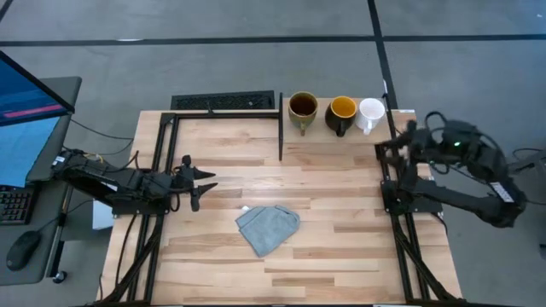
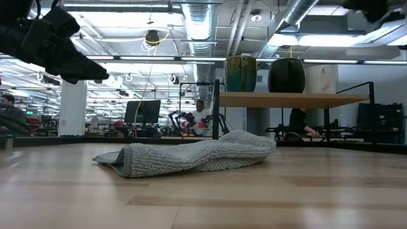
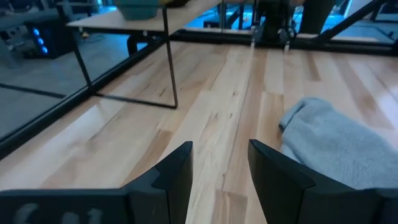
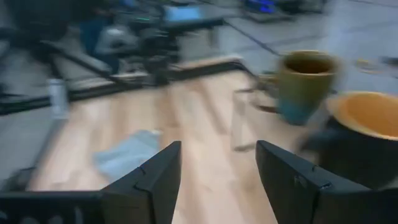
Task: Stack small to large cups/mugs on shelf
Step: Return to Home Position
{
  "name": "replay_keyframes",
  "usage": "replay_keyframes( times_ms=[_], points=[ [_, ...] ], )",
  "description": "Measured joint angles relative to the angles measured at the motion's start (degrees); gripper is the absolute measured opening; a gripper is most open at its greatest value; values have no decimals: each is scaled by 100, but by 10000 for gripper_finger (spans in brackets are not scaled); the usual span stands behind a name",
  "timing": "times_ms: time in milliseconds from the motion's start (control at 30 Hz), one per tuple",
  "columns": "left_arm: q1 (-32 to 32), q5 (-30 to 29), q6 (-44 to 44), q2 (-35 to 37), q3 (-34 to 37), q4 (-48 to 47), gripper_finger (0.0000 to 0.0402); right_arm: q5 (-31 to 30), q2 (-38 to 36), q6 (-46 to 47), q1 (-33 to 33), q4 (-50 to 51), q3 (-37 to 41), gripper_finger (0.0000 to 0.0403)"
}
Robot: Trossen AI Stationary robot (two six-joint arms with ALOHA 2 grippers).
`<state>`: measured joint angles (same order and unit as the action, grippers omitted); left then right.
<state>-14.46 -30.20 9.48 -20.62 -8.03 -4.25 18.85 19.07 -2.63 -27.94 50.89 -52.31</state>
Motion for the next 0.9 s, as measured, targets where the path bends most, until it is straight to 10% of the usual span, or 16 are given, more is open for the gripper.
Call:
replay_keyframes(
  times_ms=[133,467,900],
  points=[
    [0,105,-142,2,0,190,146,982,-307,166,307,-995,955,228],
    [0,194,-171,0,0,394,146,896,-136,238,1479,-2876,2248,228],
    [0,189,-482,2,-1,616,146,-2211,-317,719,4450,-3265,3126,228]
  ],
)
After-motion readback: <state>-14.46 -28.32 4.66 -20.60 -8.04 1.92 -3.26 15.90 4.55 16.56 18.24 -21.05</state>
